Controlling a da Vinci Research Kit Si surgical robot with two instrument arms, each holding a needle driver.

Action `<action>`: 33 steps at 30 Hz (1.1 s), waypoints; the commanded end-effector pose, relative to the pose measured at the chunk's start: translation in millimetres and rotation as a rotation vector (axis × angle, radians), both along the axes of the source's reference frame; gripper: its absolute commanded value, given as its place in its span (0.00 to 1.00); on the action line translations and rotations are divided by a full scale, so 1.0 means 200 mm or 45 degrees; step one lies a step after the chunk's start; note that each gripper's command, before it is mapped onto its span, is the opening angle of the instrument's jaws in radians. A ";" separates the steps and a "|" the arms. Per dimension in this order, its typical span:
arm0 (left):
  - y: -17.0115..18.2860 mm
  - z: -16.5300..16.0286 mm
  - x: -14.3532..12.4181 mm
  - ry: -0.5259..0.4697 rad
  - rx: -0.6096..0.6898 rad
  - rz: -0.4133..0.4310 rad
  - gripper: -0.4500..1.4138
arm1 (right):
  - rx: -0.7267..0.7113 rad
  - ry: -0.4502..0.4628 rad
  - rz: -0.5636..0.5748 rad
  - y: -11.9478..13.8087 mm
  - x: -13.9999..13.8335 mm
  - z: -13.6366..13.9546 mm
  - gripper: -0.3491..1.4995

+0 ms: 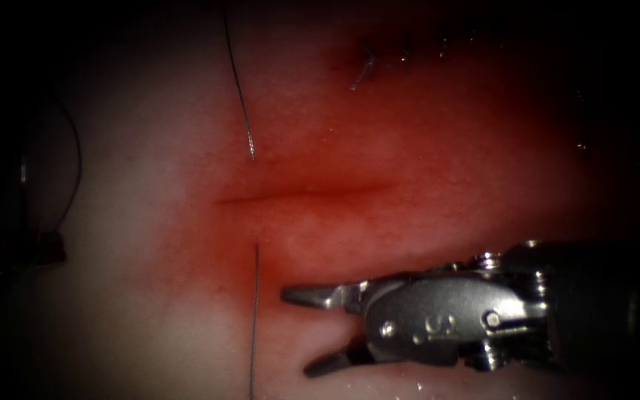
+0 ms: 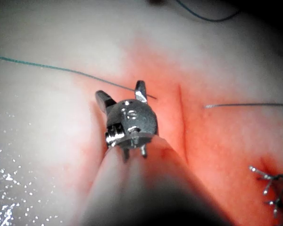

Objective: Wound Closure

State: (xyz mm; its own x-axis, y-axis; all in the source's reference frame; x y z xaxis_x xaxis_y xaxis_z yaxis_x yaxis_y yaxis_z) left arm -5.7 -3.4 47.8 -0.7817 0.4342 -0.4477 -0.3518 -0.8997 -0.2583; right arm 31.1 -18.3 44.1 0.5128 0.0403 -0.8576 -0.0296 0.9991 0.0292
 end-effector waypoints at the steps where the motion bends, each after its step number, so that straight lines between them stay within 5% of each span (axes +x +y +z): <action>1: -0.001 0.003 -0.003 -0.001 0.000 0.001 0.00 | -0.009 -0.003 -0.003 0.004 0.006 0.010 0.92; 9: -0.001 0.003 -0.003 -0.001 0.000 0.001 0.00 | -0.004 0.002 -0.063 0.008 0.020 0.036 0.85; 17: -0.001 0.003 -0.003 0.000 0.000 0.000 0.00 | -0.005 -0.011 -0.091 0.007 0.025 0.044 0.72; 19: -0.001 0.003 -0.003 0.000 0.000 0.000 0.00 | -0.006 0.009 -0.114 0.006 0.025 0.043 0.37; 20: -0.001 0.003 -0.003 -0.003 0.002 0.001 0.00 | -0.007 0.021 -0.129 0.005 0.024 0.043 0.01; 26: -0.001 0.003 -0.003 -0.003 0.002 0.001 0.00 | 0.004 0.008 -0.176 0.001 0.017 0.037 0.00; 33: -0.001 0.003 -0.003 -0.002 0.001 0.001 0.00 | 0.011 0.024 -0.352 -0.036 0.005 0.006 0.00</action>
